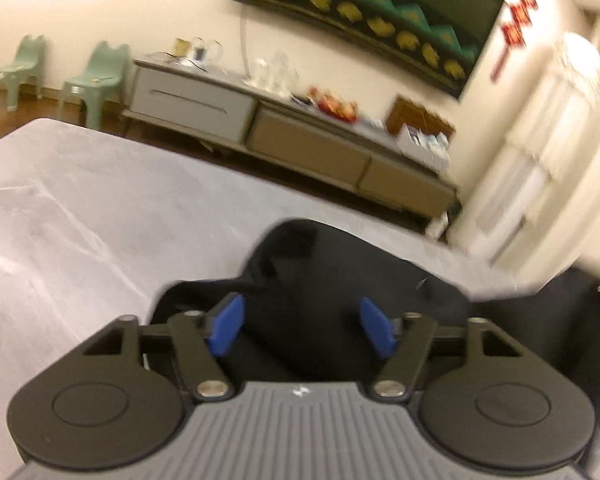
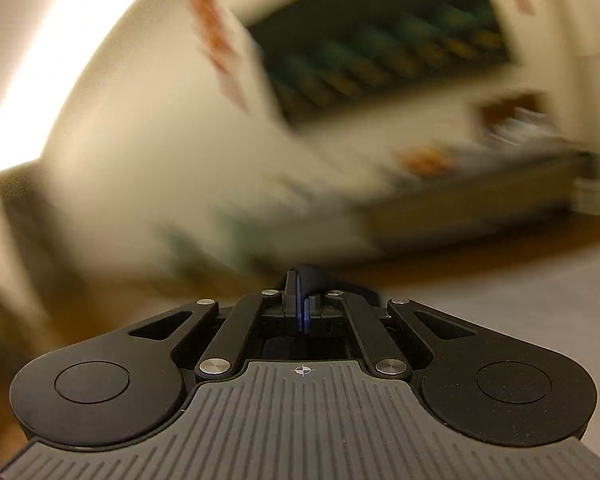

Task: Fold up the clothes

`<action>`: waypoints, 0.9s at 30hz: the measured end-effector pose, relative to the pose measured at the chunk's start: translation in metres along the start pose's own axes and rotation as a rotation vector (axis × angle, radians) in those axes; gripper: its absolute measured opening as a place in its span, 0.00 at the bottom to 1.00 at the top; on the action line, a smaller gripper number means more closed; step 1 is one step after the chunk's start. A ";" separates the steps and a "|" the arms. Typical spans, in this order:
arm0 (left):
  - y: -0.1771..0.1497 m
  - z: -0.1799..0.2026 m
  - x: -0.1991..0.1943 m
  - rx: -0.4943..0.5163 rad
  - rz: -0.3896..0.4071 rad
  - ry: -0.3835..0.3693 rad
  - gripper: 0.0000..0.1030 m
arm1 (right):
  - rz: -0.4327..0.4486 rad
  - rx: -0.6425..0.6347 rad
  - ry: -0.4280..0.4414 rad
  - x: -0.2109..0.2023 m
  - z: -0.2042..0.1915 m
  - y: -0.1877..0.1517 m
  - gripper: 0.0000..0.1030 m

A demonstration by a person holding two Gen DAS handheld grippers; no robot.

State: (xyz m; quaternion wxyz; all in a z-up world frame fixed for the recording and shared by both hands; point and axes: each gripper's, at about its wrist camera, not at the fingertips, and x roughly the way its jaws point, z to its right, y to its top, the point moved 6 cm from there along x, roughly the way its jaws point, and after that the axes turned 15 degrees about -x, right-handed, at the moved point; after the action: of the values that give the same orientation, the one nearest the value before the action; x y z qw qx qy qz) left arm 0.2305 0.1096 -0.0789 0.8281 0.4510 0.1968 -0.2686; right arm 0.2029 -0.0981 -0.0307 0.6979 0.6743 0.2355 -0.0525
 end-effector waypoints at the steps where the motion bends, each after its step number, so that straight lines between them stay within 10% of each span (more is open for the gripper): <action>1: -0.005 0.001 0.004 0.018 -0.017 0.006 0.72 | -0.062 0.014 -0.034 0.008 0.004 -0.029 0.00; 6: -0.016 0.004 0.014 0.072 -0.039 0.035 0.91 | -0.219 0.106 0.008 0.027 -0.002 -0.102 0.00; 13: 0.035 -0.013 0.002 -0.071 0.104 0.064 0.94 | -0.193 -0.287 0.675 0.000 -0.149 -0.105 0.00; 17: 0.040 -0.015 0.026 -0.051 0.015 0.072 0.95 | -0.315 -0.492 0.767 0.011 -0.187 -0.146 0.05; 22: 0.040 0.010 0.087 0.127 -0.061 0.083 0.95 | -0.235 -0.235 0.679 0.016 -0.127 -0.112 0.61; 23: 0.037 0.016 0.102 0.157 -0.089 0.087 0.91 | -0.199 -0.156 0.644 0.019 -0.111 -0.104 0.66; 26: 0.020 0.037 0.134 0.211 -0.216 0.015 0.05 | -0.175 0.054 0.533 0.037 -0.067 -0.101 0.73; 27: 0.024 0.046 0.128 0.228 -0.178 -0.010 0.03 | -0.189 0.108 0.497 0.046 -0.056 -0.105 0.73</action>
State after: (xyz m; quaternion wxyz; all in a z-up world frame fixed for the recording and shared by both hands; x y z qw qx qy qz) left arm 0.3490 0.0464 -0.1124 0.7453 0.5217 0.2001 -0.3637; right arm 0.1877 -0.0414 -0.1446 0.5736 0.6780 0.4582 0.0372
